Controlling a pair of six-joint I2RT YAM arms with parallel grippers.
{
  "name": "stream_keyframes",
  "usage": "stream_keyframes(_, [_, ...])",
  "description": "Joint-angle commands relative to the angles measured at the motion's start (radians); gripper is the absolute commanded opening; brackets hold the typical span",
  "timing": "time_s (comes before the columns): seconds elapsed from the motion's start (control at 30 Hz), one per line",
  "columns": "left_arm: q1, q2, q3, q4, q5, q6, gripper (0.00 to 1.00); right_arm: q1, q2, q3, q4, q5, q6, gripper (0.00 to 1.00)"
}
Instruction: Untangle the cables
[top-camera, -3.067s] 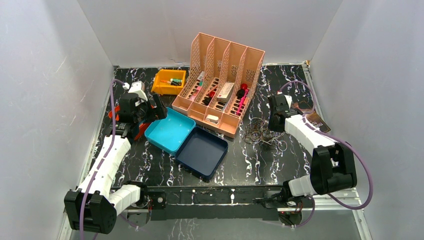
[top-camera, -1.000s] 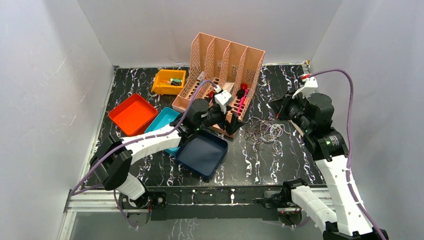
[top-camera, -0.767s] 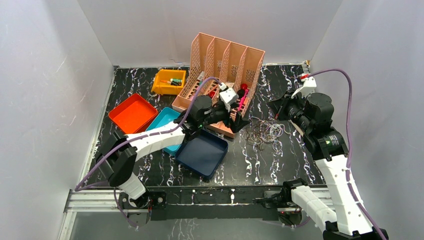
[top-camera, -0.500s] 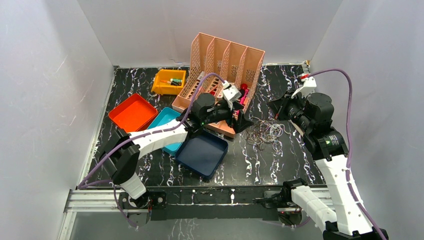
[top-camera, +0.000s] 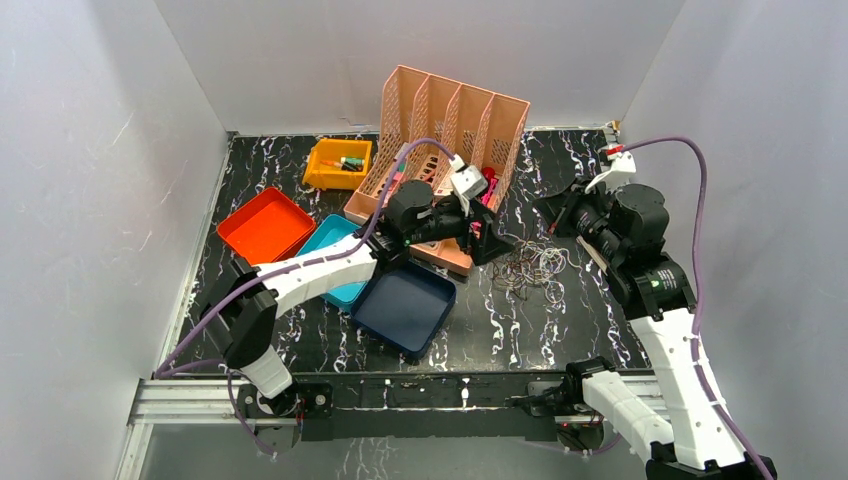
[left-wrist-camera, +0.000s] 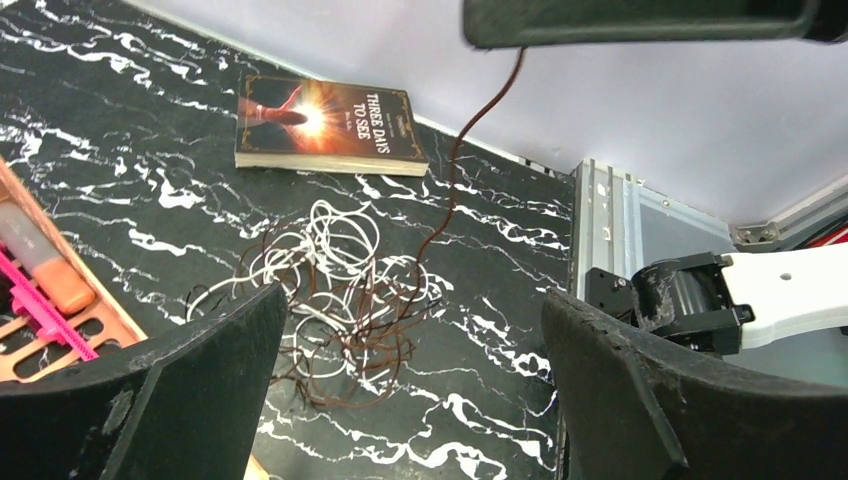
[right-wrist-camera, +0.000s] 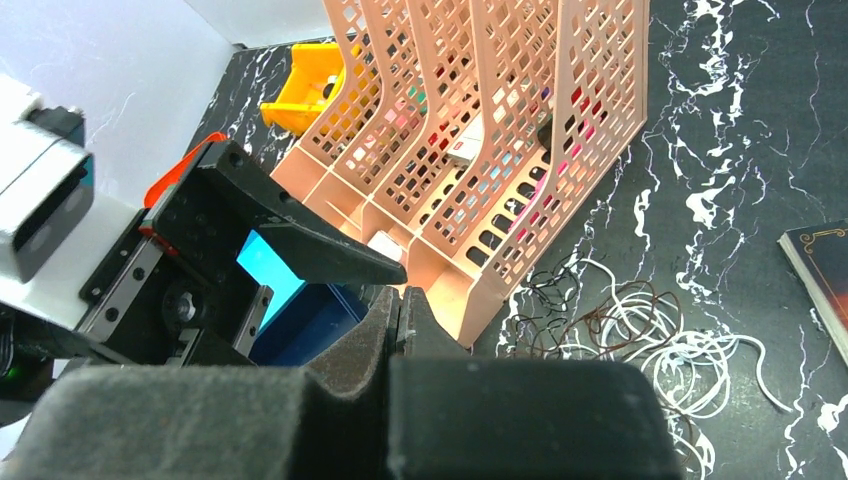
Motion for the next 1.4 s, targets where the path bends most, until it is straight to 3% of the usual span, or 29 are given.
stream_keyframes(0.0, [-0.042, 0.006, 0.057, 0.022, 0.008, 0.034, 0.98, -0.002, -0.002, 0.023, 0.059, -0.013, 0.028, 0.0])
stream_keyframes(0.17, [-0.076, 0.052, 0.08, 0.024, -0.021, 0.094, 0.97, -0.002, -0.012, 0.015, 0.074, -0.051, 0.044, 0.0])
stream_keyframes(0.27, [-0.085, 0.09, 0.093, 0.054, -0.021, 0.086, 0.88, -0.004, -0.016, 0.015, 0.08, -0.073, 0.059, 0.0])
stream_keyframes(0.47, [-0.1, 0.166, 0.109, 0.148, -0.023, 0.028, 0.8, -0.004, -0.03, 0.015, 0.082, -0.069, 0.077, 0.0])
stream_keyframes(0.7, [-0.113, 0.222, 0.118, 0.211, -0.025, -0.001, 0.45, -0.003, -0.05, 0.008, 0.079, -0.046, 0.097, 0.0])
stream_keyframes(0.93, [-0.112, 0.246, 0.127, 0.271, -0.034, -0.037, 0.23, -0.002, -0.064, 0.001, 0.068, -0.032, 0.123, 0.0])
stream_keyframes(1.1, [-0.112, 0.241, 0.123, 0.265, -0.052, -0.029, 0.01, -0.004, -0.08, -0.007, 0.056, -0.016, 0.131, 0.0])
stream_keyframes(1.27, [-0.112, 0.207, 0.114, 0.216, -0.081, 0.0, 0.0, -0.004, -0.1, -0.028, 0.023, 0.07, 0.14, 0.0])
stream_keyframes(1.3, [-0.112, 0.201, 0.113, 0.203, -0.082, 0.007, 0.0, -0.003, -0.105, -0.037, 0.019, 0.087, 0.141, 0.04])
stream_keyframes(1.37, [-0.112, 0.182, 0.116, 0.17, -0.091, 0.023, 0.0, -0.003, -0.119, -0.057, 0.012, 0.121, 0.145, 0.23])
